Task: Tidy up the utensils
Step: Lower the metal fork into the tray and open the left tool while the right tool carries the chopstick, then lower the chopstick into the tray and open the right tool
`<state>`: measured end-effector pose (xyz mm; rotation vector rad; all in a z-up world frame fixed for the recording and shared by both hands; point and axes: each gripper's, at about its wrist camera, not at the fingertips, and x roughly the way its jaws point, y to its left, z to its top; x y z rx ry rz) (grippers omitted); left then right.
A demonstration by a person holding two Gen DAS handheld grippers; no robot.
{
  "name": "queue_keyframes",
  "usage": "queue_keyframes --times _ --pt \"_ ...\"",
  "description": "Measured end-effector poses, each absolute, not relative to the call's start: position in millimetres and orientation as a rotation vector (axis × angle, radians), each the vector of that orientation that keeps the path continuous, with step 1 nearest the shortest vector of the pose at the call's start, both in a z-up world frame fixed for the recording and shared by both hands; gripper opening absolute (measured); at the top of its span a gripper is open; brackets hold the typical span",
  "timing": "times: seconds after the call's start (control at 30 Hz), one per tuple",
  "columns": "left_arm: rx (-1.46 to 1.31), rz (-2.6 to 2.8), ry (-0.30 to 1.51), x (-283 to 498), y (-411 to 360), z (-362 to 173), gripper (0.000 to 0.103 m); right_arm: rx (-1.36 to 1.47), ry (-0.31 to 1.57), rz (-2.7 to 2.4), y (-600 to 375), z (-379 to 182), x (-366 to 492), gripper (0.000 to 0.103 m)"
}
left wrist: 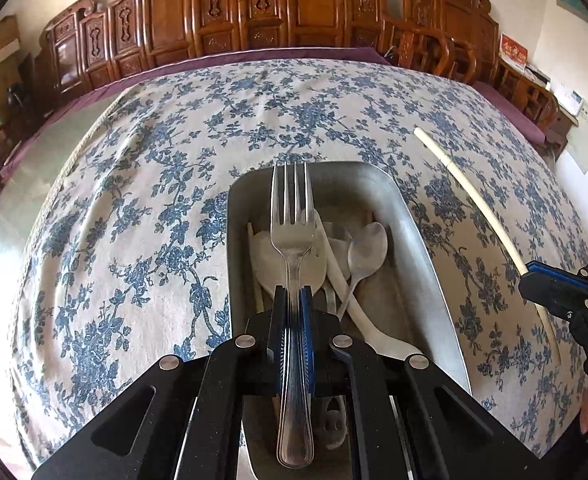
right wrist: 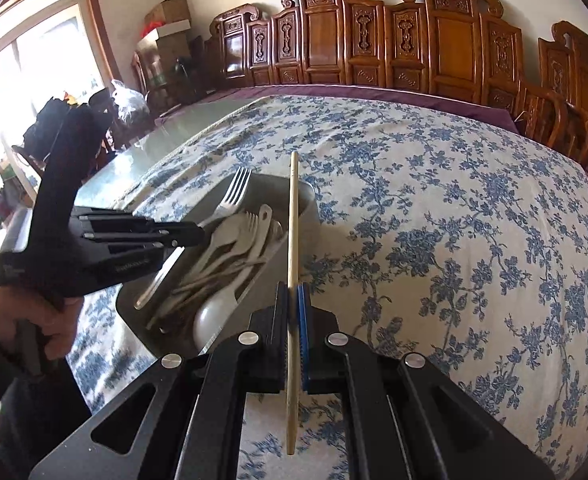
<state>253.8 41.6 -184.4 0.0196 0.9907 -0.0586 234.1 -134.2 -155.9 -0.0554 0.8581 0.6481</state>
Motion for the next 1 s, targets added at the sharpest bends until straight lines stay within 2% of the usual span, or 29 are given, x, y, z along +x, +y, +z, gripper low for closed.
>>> queue_keyframes --times 0.33,0.57,0.67,1.0 --pt "0.015 -0.066 1.026 261 39 -194 0.007 -0.056 0.840 0.640 -121 -129 234 0.006" --pt "0.004 -0.075 0.949 241 47 -166 0.010 -0.053 0.846 0.637 -111 -125 229 0.006" --pt "0.002 -0.064 0.909 229 53 -148 0.017 -0.043 0.852 0.644 -104 -126 229 0.006" --pt "-0.018 -0.027 0.857 206 81 -117 0.018 -0.005 0.910 0.661 -67 -145 239 0.006"
